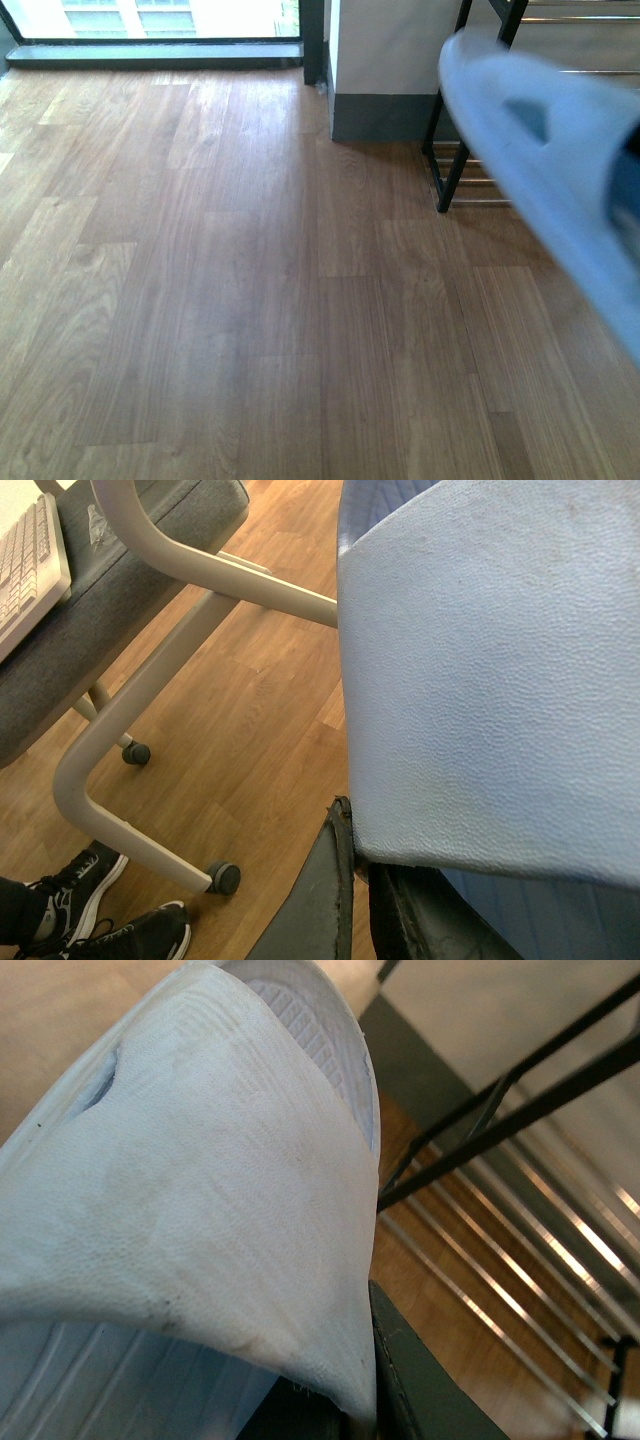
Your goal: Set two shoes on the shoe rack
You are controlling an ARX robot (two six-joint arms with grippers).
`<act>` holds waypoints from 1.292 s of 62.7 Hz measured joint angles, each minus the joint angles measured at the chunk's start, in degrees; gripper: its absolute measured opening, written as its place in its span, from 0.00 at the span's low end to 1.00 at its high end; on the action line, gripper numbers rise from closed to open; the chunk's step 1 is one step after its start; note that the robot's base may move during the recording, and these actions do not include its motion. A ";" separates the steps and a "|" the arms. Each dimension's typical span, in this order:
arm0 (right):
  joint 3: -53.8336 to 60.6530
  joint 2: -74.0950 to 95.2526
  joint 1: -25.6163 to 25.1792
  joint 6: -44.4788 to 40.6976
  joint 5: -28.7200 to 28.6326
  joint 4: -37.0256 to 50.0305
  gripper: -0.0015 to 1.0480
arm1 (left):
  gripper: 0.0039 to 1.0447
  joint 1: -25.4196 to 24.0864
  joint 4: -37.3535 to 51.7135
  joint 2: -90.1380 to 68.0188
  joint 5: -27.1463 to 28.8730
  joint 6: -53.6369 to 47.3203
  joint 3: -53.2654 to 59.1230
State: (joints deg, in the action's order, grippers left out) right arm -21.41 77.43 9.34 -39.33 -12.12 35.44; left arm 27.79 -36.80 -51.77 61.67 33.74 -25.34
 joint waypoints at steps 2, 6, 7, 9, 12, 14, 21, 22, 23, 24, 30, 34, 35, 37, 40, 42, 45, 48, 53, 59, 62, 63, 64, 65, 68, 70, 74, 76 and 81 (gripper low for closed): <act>1.25 -11.10 -0.35 0.11 -2.38 -7.21 0.01 | 0.01 0.00 0.00 0.00 0.00 0.00 0.00; 1.90 -21.88 -0.46 0.87 -4.15 -14.80 0.01 | 0.01 0.00 0.00 0.00 0.00 0.00 0.00; 2.05 -25.99 -0.46 1.36 -4.50 -17.84 0.01 | 0.01 0.00 0.00 0.00 0.00 0.00 0.00; 2.25 -32.22 -0.50 2.05 -4.70 -22.67 0.01 | 0.01 0.00 0.00 0.00 -0.02 0.00 0.00; 2.43 -40.06 -0.52 3.54 -4.98 -28.94 0.01 | 0.01 0.00 0.02 0.00 -0.02 0.00 0.00; 2.58 -45.00 -0.55 4.11 -5.07 -32.74 0.01 | 0.01 0.00 0.02 0.00 0.00 0.00 0.00; 2.84 -53.53 -0.66 5.38 -5.27 -36.35 0.01 | 0.01 0.00 0.02 0.00 0.00 0.00 0.00; 2.82 -54.03 -0.68 5.49 -5.27 -36.37 0.01 | 0.01 0.00 0.02 0.00 0.00 0.00 0.00; 2.82 -54.14 -0.68 5.55 -5.25 -36.39 0.01 | 0.01 0.00 0.02 0.00 0.00 0.00 0.00; 2.84 -54.25 -0.70 5.66 -5.25 -36.48 0.01 | 0.01 0.00 0.02 0.00 0.00 0.00 0.00; 3.23 -54.14 -0.74 5.88 -5.18 -36.70 0.01 | 0.01 0.00 0.02 0.00 -0.02 0.00 0.00; 3.32 -54.16 -0.74 5.95 -5.18 -36.74 0.01 | 0.01 0.00 0.00 0.00 0.00 0.00 0.00; 3.32 -54.16 -0.74 5.97 -5.18 -36.74 0.01 | 0.01 0.00 0.00 0.00 0.02 0.00 0.00; 3.32 -54.21 -0.74 6.01 -5.18 -36.74 0.01 | 0.01 0.00 0.00 0.00 0.04 0.02 0.00; 3.32 -54.29 -0.74 6.12 -5.33 -36.74 0.01 | 0.01 0.00 0.00 0.02 0.00 0.02 0.00; 3.28 -54.29 -0.74 6.16 -5.35 -36.74 0.01 | 0.01 -0.02 0.00 0.02 0.07 0.02 0.00; 3.30 -54.27 -0.74 6.19 -5.51 -36.74 0.01 | 0.01 -0.02 0.00 0.02 0.04 0.02 0.00; 3.34 -54.27 -0.74 6.23 -5.42 -36.74 0.01 | 0.01 0.00 0.00 0.02 0.07 0.02 0.00; 3.34 -54.27 -0.79 6.32 -5.20 -36.74 0.01 | 0.01 0.00 0.00 0.02 0.04 0.02 0.00; 3.34 -54.27 -0.77 6.34 -5.38 -36.74 0.01 | 0.01 0.00 0.00 0.02 0.02 0.02 0.00; 3.34 -54.27 -0.77 6.34 -5.20 -36.74 0.01 | 0.01 0.00 0.00 0.02 0.04 0.00 0.00; 3.34 -54.27 -0.77 6.34 -5.18 -36.74 0.01 | 0.01 0.00 0.02 0.02 0.02 0.02 0.00; 3.34 -54.27 -0.79 6.36 -5.20 -36.74 0.01 | 0.01 0.00 0.00 0.02 0.02 0.00 0.00; 3.34 -54.27 -0.79 6.36 -5.18 -36.76 0.01 | 0.01 0.00 0.00 0.02 0.02 0.02 0.00; 3.34 -54.27 -0.79 6.36 -5.11 -36.76 0.01 | 0.01 0.00 0.02 0.02 0.07 0.00 0.00; 3.34 -54.29 -0.79 6.36 -5.16 -36.76 0.01 | 0.01 0.00 0.00 0.02 0.00 0.02 0.00; 3.37 -54.29 -0.79 6.36 -5.22 -36.76 0.01 | 0.01 0.00 0.00 0.02 0.00 0.02 0.00; 3.37 -54.27 -0.79 6.36 -5.18 -36.76 0.01 | 0.01 0.02 0.00 0.07 -0.04 0.02 0.00; 3.39 -54.27 -0.79 6.38 -5.11 -36.81 0.01 | 0.01 0.04 0.00 0.00 -0.13 0.02 0.00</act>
State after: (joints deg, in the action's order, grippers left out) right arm -18.02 23.16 8.56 -32.95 -17.23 -1.37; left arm 27.83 -36.80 -51.77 61.54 33.76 -25.34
